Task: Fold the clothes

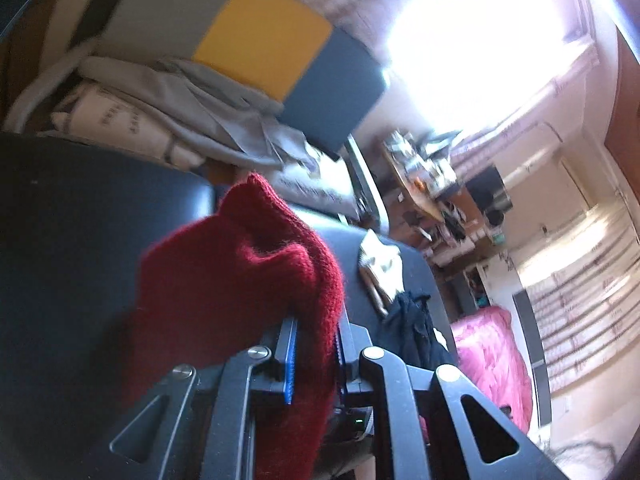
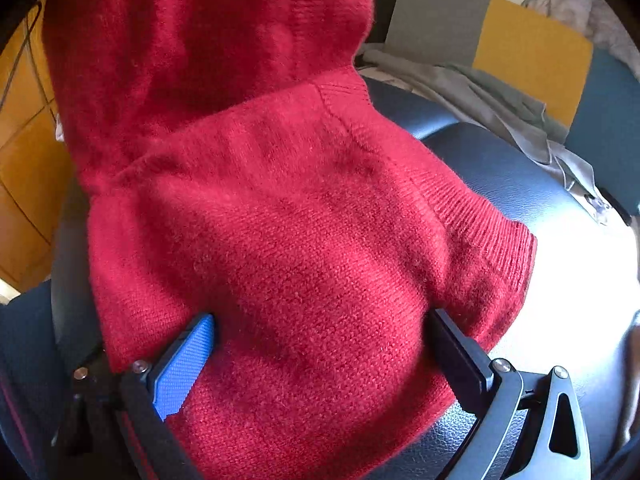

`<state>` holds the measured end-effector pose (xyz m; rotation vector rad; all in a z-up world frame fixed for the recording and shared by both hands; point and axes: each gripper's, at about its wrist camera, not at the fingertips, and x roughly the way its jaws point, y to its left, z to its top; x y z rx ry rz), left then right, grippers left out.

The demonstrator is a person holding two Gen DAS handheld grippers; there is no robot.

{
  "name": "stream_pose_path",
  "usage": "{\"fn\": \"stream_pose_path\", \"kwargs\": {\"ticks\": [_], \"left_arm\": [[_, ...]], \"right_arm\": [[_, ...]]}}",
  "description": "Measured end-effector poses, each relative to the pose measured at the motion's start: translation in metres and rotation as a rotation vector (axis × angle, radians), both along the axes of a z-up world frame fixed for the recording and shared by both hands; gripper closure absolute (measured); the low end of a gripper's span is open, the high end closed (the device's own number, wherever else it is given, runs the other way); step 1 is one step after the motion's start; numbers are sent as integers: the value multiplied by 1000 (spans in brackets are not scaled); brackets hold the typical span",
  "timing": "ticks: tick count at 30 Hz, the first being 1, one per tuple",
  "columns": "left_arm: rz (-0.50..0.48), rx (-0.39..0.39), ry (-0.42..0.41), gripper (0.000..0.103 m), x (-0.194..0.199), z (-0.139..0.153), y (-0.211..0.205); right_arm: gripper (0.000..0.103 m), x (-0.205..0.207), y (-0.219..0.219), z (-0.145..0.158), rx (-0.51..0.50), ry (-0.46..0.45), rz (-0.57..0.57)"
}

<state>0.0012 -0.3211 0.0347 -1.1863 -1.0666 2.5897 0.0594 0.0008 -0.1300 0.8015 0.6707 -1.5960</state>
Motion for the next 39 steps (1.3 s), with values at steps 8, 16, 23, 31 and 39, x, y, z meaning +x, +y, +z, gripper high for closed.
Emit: {"fn": "stream_pose_path", "kwargs": {"ticks": [8,16,23,31,39], "left_arm": [[-64,-45,-184,90,-80,-72,62],[-83,24,-310,89,-103,-145,88],[-149,147,-301,80,-102,-152,114],[-194,97,-51,78,-54,-71,92],[149,-185,-57,77,47,-95,-18]], "right_arm": [[0,9,5,6,-41,5,-12],[0,30,31,21,-40,-5,-46],[0,59,70,21,-41,-29,-144],[0,72,140,31,-92,-79,-270],[0,64,141,76,-252,-146,-340]]}}
